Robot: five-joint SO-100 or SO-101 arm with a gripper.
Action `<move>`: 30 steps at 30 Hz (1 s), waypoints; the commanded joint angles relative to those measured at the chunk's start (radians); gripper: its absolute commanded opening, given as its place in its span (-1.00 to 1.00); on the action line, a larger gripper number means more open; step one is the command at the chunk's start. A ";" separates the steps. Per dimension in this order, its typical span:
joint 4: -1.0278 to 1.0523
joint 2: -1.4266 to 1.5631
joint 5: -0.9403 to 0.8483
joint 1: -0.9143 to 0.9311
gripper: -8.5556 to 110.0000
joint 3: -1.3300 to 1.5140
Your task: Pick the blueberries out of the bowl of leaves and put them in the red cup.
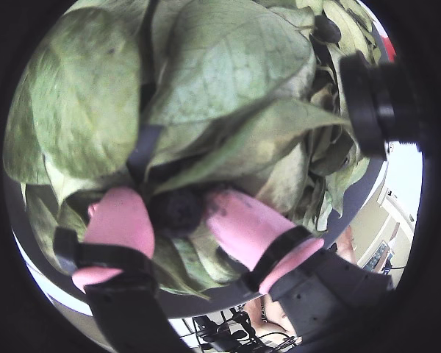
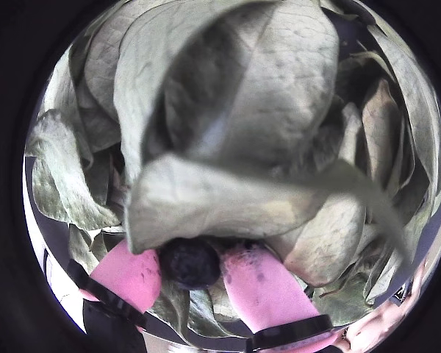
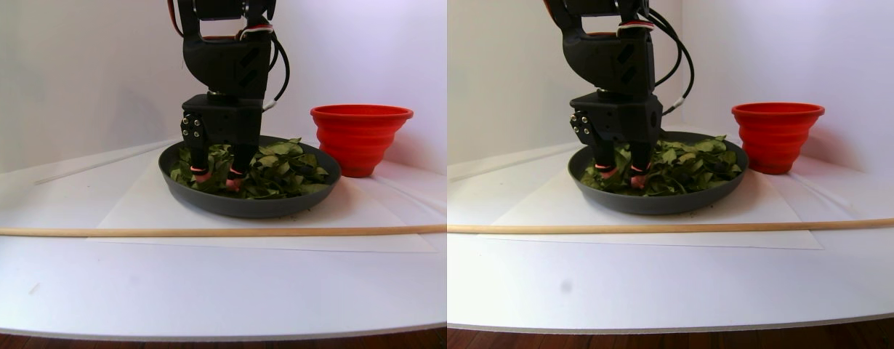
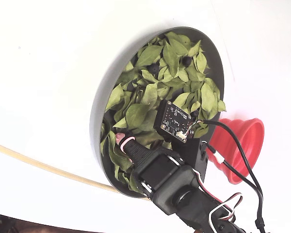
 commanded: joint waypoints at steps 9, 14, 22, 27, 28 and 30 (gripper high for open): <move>-0.012 0.005 -0.014 0.009 -0.67 -0.012; -0.012 0.011 -0.015 0.011 -0.68 -0.006; 0.026 0.098 -0.014 -0.003 -0.68 0.017; 0.040 0.123 -0.011 -0.006 -0.68 0.018; 0.043 0.127 -0.011 -0.006 -0.68 0.018; 0.052 0.137 -0.012 -0.008 -0.68 0.018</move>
